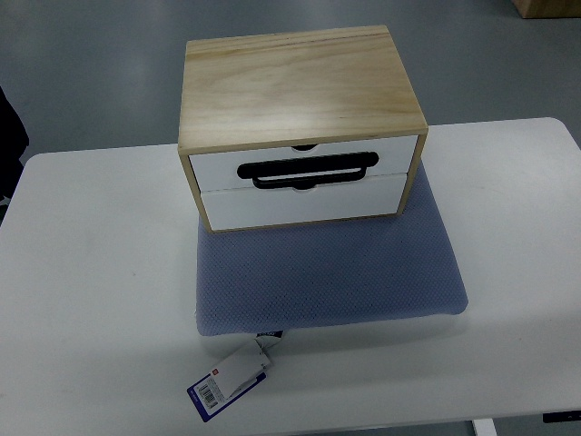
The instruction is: Open wood drawer with right hand
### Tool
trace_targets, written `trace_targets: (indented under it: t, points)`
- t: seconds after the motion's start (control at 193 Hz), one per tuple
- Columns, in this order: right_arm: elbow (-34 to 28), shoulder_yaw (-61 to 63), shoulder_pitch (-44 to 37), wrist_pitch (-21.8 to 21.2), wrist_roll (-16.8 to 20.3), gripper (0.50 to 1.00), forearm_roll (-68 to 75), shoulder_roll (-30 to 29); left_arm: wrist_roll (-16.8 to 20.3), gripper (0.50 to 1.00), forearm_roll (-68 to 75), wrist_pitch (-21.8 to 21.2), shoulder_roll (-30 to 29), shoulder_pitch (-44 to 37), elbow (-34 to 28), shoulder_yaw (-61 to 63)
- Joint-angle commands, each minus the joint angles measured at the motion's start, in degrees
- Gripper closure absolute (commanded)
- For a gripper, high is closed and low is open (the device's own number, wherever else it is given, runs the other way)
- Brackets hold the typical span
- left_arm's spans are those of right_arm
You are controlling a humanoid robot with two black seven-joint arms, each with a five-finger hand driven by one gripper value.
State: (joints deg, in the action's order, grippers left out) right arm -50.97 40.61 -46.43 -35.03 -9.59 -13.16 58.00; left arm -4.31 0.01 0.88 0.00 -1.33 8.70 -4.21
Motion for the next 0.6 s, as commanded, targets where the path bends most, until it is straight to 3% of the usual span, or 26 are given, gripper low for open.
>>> trace_targets:
  t: [0.0,0.436,0.441,0.596]
  points:
    - [-3.44,0.0,-1.3,0.03,-0.16,0.56,-2.83,1.77,0.01,0.5,-0.01,0.0,0.0,0.01,0.0,-0.01]
    - [-15.92,1.32,-5.78,0.03,0.45,0.56,-16.63,4.93,0.01,0.5,-0.01,0.0,0.0,0.01,0.0,-0.01]
    - [-19.22,1.67,-5.96,0.03,1.32,0.56,-18.2,4.93,0.01,0.5,-0.01,0.0,0.0,0.01,0.0,-0.01]
    - [-31.47,0.62,-5.78,0.03,2.03,0.56,-20.24,5.54,0.01,0.5,-0.01,0.0,0.0,0.01,0.0,-0.01]
